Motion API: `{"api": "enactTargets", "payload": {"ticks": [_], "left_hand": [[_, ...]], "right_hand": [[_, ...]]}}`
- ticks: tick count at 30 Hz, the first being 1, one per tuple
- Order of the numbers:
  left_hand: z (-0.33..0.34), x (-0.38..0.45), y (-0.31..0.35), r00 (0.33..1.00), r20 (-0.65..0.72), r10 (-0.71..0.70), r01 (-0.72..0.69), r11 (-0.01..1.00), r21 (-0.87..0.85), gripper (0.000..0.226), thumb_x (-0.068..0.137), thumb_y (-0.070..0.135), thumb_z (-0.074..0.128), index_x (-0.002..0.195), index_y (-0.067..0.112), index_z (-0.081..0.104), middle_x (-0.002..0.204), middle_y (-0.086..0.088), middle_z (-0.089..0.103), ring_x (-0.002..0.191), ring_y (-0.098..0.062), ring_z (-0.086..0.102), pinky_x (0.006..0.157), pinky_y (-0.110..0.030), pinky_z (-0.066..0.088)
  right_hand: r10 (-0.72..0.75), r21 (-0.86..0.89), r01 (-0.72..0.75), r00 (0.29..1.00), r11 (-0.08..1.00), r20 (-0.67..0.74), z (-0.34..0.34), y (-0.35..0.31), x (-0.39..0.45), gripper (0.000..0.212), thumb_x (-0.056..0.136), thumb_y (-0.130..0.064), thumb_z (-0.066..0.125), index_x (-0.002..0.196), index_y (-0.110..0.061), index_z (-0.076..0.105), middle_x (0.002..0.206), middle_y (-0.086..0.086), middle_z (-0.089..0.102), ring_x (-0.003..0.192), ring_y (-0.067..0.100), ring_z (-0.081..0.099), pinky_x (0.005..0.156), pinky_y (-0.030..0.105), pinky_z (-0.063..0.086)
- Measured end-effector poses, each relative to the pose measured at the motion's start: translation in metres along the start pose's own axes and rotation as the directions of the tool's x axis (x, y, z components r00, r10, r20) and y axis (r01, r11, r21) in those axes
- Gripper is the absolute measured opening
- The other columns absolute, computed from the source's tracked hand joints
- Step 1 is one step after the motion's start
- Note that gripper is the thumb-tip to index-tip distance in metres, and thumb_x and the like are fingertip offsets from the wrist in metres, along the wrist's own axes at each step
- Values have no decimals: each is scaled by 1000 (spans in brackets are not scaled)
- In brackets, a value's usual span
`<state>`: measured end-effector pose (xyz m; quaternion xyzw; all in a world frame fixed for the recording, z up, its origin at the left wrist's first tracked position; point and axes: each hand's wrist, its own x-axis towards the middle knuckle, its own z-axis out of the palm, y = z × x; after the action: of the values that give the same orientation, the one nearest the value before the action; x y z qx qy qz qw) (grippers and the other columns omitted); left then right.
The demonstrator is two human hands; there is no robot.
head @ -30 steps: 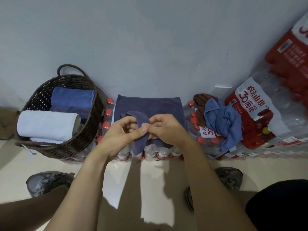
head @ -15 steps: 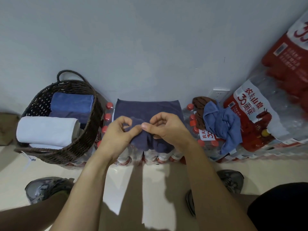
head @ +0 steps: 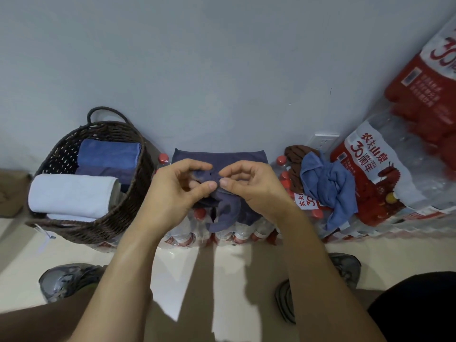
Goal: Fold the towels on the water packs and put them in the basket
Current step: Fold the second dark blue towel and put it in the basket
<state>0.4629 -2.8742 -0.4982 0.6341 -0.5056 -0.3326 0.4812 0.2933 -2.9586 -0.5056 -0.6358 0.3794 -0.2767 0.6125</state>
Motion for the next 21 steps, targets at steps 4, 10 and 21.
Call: {"api": "enactTargets", "payload": {"ticks": [4, 10, 21], "left_hand": [[-9, 2, -9, 992, -124, 14, 16, 970, 241, 18, 76, 42, 76, 80, 25, 72, 66, 0, 62, 58, -12, 55, 55, -30, 49], [-9, 3, -7, 990, -122, 74, -60, 991, 116, 34, 86, 50, 60, 78, 17, 66, 82, 12, 62, 75, -3, 57, 69, -22, 46], [-19, 5, -6, 981, -187, -56, 61, 998, 22, 47, 97, 41, 54, 67, 8, 40, 55, 11, 32, 50, -2, 29, 45, -14, 27]], "right_hand": [[23, -2, -23, 999, 1000, 37, -1, -9, -2, 12, 90, -13, 70, 98, -4, 67, 87, 19, 73, 80, 22, 69, 79, 38, 56], [128, 2, -132, 968, 991, 218, 0, -19, -4, 32, 78, -31, 81, 101, -13, 68, 82, 11, 71, 76, 22, 67, 74, 38, 55], [501, -628, -309, 852, 714, 150, -31, -5, -13, 33, 83, -2, 57, 72, -30, 69, 69, -12, 68, 67, 10, 64, 51, 21, 49]]}}
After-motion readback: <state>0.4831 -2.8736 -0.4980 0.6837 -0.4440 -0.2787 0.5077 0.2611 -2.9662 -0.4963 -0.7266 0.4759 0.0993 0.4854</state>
